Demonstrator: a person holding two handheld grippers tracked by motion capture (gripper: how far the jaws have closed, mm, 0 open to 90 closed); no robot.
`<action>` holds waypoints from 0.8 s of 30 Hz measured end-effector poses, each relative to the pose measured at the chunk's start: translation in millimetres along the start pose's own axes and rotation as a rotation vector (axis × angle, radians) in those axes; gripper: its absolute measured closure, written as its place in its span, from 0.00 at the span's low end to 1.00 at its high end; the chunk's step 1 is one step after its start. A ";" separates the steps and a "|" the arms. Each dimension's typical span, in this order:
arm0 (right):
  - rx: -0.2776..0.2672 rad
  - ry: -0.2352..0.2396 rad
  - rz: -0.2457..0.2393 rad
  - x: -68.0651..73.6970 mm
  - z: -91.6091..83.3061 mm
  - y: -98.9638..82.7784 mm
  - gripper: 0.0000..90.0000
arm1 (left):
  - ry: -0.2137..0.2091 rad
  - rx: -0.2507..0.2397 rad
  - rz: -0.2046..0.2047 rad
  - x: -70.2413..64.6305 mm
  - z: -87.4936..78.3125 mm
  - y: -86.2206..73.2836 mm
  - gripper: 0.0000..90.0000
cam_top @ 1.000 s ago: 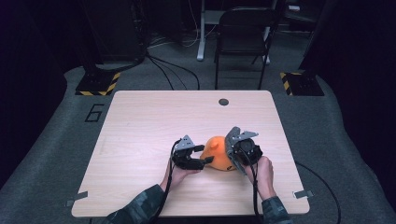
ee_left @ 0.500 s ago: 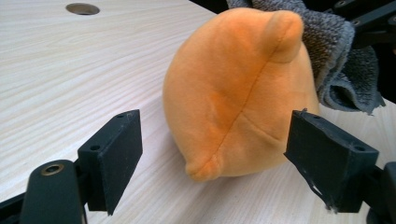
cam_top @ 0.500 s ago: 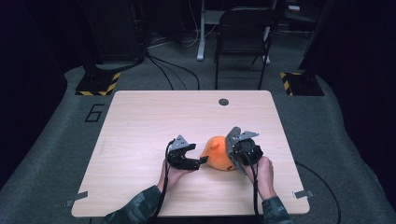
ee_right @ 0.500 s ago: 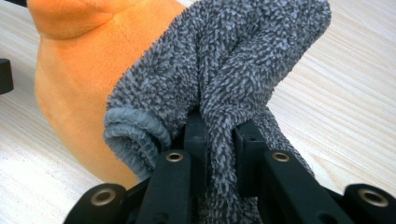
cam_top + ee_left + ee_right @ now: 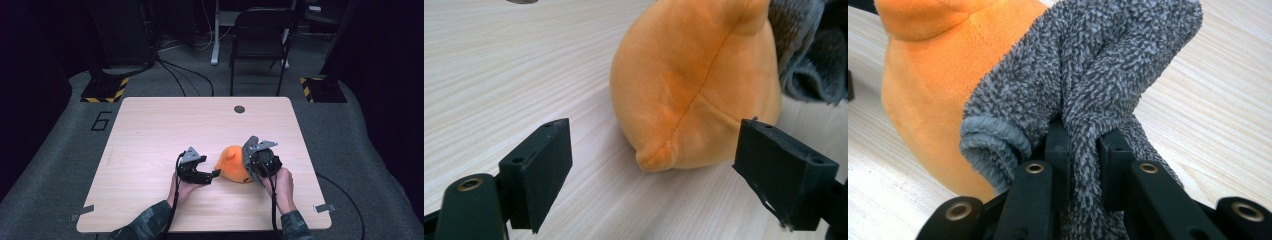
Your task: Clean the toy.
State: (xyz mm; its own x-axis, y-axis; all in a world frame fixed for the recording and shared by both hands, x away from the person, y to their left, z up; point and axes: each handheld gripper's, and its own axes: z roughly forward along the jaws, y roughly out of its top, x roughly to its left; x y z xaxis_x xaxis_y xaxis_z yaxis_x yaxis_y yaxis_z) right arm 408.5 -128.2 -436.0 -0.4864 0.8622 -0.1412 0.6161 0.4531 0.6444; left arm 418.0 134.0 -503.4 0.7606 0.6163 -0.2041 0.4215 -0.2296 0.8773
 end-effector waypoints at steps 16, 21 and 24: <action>0.004 -0.001 0.003 0.7 -0.1 0.1 0.87 | -0.061 0.038 0.053 -0.2 21.4 -6.1 0.18; 0.004 0.000 0.004 0.9 -0.1 0.1 0.87 | -0.101 0.042 0.102 -4.4 25.9 -4.1 0.28; 0.002 -0.003 0.001 0.4 0.0 0.0 0.87 | -0.103 0.043 0.112 -5.9 27.8 -4.4 0.36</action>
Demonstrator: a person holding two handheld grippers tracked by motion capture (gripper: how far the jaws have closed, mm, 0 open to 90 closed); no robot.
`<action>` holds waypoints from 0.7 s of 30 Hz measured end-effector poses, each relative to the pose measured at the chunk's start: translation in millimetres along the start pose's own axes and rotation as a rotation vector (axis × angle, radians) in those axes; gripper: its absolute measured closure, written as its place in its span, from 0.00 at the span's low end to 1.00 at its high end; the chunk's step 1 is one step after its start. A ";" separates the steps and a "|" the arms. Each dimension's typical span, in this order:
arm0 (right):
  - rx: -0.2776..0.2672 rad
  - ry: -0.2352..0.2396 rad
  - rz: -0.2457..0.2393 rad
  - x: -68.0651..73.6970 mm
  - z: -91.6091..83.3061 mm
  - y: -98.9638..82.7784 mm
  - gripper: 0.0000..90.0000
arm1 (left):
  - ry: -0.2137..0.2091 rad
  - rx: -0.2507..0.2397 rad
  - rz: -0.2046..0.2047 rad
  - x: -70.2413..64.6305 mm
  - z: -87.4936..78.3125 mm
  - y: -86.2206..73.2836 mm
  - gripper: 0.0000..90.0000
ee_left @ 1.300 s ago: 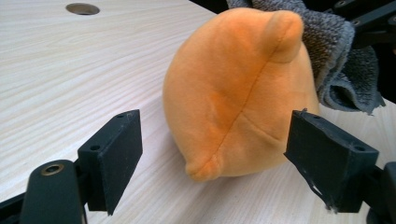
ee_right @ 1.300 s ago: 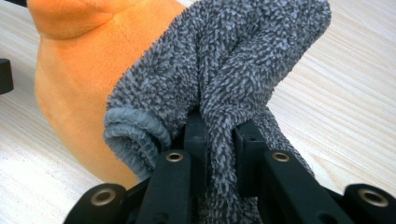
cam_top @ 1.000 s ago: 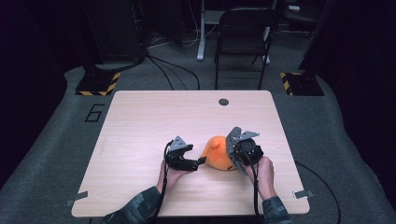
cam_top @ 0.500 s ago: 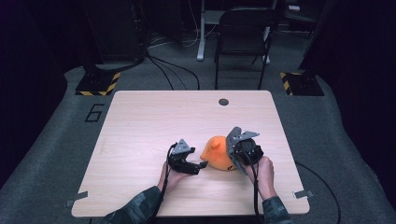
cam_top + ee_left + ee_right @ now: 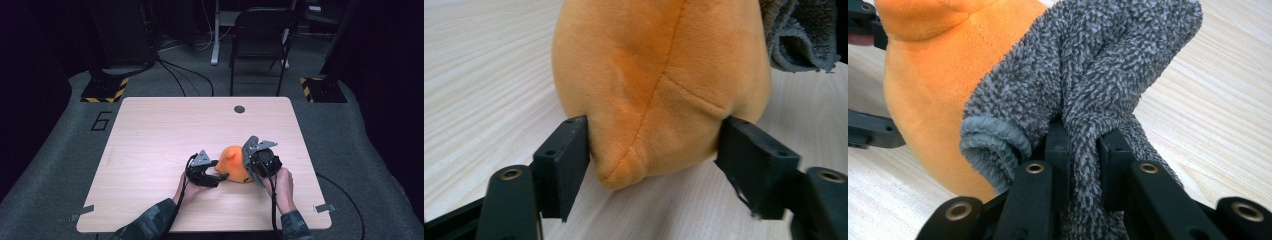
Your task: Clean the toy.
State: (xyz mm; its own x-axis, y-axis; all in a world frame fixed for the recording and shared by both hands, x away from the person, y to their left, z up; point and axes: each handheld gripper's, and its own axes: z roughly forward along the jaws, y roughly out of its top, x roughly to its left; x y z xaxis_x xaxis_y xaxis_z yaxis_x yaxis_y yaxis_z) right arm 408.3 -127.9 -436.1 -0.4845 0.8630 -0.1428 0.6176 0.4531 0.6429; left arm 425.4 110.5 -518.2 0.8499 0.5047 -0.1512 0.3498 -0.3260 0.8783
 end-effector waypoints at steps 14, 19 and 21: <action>-0.068 -0.024 0.151 -41.4 -21.0 -10.3 0.87 | 0.002 -0.046 0.037 0.4 -0.7 -2.2 0.78; -0.006 -0.090 0.216 -66.2 -8.3 -29.1 0.86 | -0.005 -0.051 0.044 0.3 -1.2 -2.7 0.81; 0.015 -0.086 0.231 -70.2 -1.8 -33.9 0.86 | -0.010 -0.060 0.045 0.9 -1.2 -3.6 0.82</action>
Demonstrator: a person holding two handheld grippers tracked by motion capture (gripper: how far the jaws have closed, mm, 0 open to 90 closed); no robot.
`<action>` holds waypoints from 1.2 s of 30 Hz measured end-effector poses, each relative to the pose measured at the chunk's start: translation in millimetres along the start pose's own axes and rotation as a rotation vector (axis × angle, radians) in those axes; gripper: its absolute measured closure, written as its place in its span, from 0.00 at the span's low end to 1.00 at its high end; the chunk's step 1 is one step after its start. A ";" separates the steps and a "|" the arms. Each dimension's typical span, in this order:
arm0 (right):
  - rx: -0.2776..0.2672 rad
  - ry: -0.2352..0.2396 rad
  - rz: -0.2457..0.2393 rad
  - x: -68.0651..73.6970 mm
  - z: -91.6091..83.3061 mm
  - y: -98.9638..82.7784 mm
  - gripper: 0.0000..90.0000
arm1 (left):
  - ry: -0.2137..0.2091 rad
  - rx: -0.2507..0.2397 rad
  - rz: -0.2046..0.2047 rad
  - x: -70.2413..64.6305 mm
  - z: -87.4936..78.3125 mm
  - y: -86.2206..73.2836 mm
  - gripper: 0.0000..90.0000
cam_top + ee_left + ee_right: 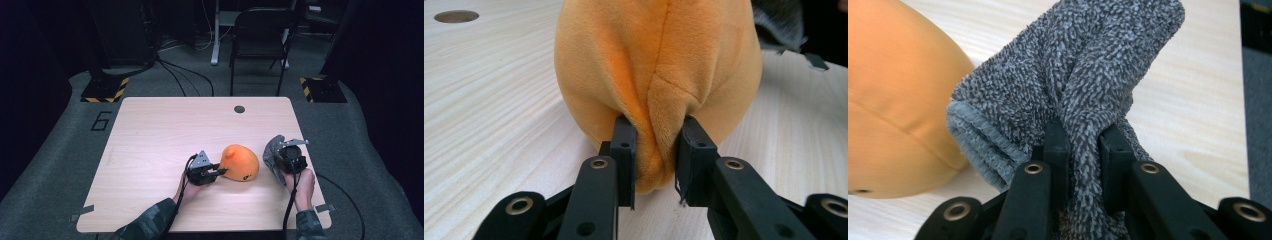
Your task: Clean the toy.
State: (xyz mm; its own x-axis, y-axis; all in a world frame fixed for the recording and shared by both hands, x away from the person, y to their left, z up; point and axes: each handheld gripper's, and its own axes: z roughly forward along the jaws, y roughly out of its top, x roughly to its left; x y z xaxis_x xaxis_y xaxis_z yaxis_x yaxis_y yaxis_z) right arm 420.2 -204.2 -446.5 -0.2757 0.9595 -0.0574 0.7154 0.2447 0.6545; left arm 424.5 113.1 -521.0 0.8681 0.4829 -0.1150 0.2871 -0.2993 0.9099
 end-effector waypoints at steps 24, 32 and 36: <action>0.014 -0.010 0.014 -11.3 4.8 -3.8 0.86 | 0.001 -0.113 0.177 -21.3 -40.1 63.5 0.88; -0.005 0.001 0.011 -5.7 -0.3 0.3 0.86 | 0.029 -0.034 0.184 -16.5 -57.4 85.3 0.88; -0.013 0.019 0.006 -2.0 -4.6 3.5 0.86 | 0.036 0.003 0.189 -15.5 -57.5 89.0 0.88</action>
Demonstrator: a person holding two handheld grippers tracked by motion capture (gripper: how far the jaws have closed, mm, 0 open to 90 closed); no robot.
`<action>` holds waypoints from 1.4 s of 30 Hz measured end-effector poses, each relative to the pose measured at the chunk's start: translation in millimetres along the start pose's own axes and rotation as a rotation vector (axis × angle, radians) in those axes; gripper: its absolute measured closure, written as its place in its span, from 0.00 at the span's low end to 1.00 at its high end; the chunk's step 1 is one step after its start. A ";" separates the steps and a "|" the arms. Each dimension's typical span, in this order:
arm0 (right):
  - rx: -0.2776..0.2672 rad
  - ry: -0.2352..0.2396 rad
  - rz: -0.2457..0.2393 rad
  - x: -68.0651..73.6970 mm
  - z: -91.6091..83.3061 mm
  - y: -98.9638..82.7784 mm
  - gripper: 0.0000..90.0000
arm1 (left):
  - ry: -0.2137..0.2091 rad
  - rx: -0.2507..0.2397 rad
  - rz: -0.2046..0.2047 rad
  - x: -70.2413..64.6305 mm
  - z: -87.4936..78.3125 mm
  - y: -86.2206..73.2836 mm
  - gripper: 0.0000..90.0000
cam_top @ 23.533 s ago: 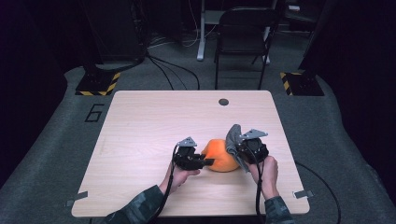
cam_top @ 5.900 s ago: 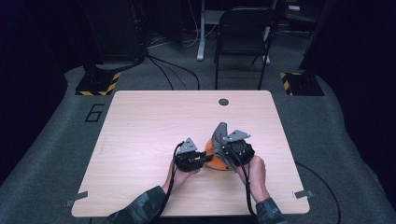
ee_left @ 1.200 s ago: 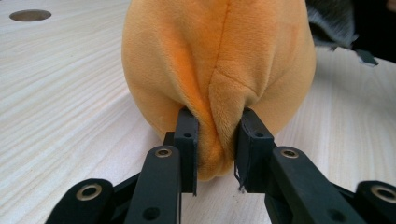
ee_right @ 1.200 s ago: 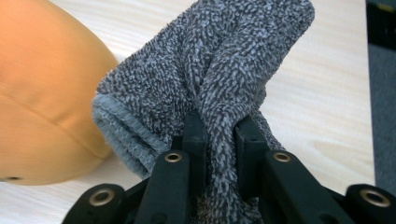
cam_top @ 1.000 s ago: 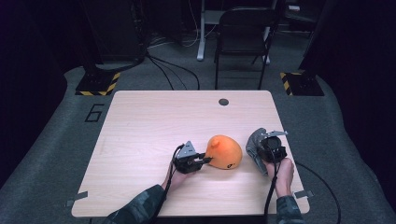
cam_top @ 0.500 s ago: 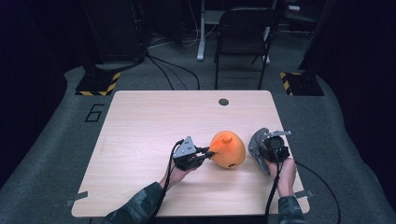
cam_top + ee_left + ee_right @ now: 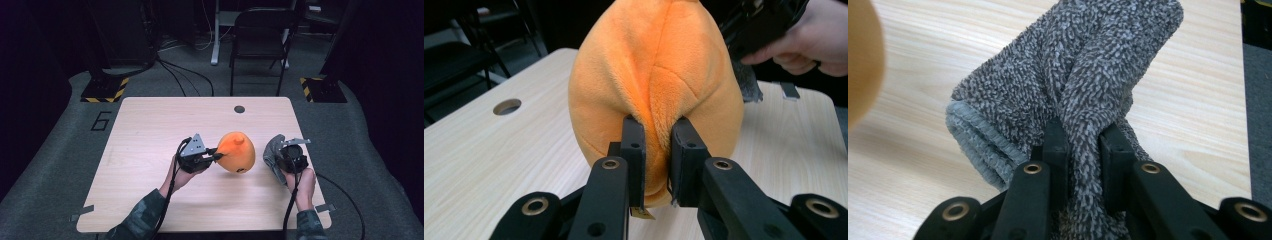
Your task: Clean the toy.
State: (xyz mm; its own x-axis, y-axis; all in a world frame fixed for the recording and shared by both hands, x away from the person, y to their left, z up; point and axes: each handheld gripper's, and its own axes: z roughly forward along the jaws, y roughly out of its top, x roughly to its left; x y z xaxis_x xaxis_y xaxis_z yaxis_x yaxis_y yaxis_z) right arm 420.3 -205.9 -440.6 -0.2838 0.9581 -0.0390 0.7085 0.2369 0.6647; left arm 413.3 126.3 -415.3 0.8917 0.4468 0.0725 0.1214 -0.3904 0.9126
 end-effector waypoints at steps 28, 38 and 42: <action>-0.176 0.154 -0.245 109.4 -67.8 48.1 0.86 | -0.015 0.216 0.049 -11.2 32.7 -7.9 0.86; -0.081 0.052 -0.309 121.2 -26.5 34.6 0.88 | -0.011 0.206 0.041 -12.3 44.5 -20.9 0.76; -0.068 0.067 -0.292 116.6 -19.5 31.3 0.88 | 0.003 0.209 0.040 -12.9 45.1 -22.0 0.63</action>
State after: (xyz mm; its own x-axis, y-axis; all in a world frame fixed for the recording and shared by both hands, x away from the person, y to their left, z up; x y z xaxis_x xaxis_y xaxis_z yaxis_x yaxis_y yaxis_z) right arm 396.8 -89.9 -409.8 -0.5125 0.8377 -0.1885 0.5461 0.4874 0.6813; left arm 418.8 92.9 -454.4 0.8962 0.4301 0.1086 0.1739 -0.5659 0.8059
